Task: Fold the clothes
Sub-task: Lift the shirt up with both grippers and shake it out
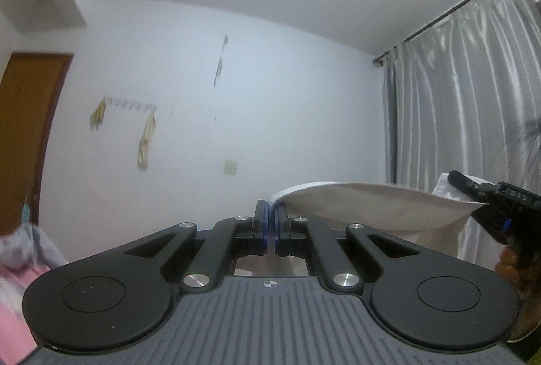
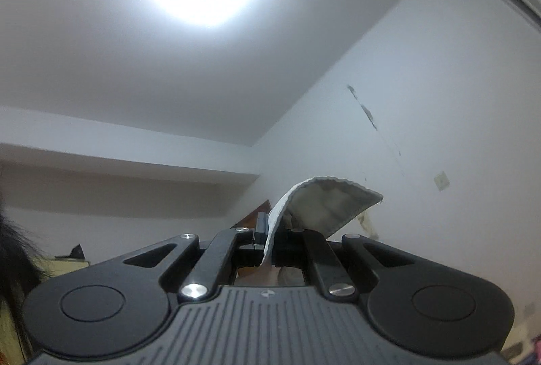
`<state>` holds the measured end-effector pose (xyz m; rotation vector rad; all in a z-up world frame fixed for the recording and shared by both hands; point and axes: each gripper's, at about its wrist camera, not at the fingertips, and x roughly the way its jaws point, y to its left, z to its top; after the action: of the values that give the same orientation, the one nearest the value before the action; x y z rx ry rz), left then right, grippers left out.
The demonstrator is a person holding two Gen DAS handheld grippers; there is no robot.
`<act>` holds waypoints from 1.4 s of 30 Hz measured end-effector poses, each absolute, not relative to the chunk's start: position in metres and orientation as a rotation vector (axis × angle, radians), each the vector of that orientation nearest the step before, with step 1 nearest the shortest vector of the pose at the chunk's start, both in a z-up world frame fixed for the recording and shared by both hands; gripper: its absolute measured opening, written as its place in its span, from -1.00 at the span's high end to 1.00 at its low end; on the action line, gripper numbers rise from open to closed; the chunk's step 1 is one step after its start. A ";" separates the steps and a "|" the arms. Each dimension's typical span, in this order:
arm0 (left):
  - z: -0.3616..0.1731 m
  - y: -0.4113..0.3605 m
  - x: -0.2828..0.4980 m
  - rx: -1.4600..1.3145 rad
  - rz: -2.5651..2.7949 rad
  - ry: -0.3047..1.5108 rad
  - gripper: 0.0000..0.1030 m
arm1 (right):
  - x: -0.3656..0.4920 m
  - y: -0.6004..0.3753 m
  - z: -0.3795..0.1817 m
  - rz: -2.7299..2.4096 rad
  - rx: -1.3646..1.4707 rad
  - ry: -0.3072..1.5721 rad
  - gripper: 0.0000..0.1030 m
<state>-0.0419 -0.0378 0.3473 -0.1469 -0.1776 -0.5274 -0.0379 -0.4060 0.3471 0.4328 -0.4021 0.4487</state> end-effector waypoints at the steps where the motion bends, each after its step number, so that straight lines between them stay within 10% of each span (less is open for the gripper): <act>1: 0.348 -0.038 -0.041 -0.149 -0.533 -0.179 0.98 | -0.041 -0.406 0.351 0.444 0.422 -0.401 0.95; 20: 0.250 -0.073 0.103 -0.139 -0.536 0.141 0.97 | 0.070 -0.438 0.288 0.206 0.397 -0.161 0.95; 31: 0.049 -0.142 0.335 -0.041 -0.446 0.570 0.95 | 0.311 -0.506 0.080 -0.081 0.581 0.281 0.95; 42: -0.126 -0.180 0.485 0.094 -0.314 0.812 0.94 | 0.377 -0.522 -0.111 -0.225 0.619 0.581 0.95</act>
<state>0.4848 -0.1803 -0.1265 0.0945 0.8120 -0.3138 0.3772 -0.5225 -0.1108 0.6191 0.5815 -0.2251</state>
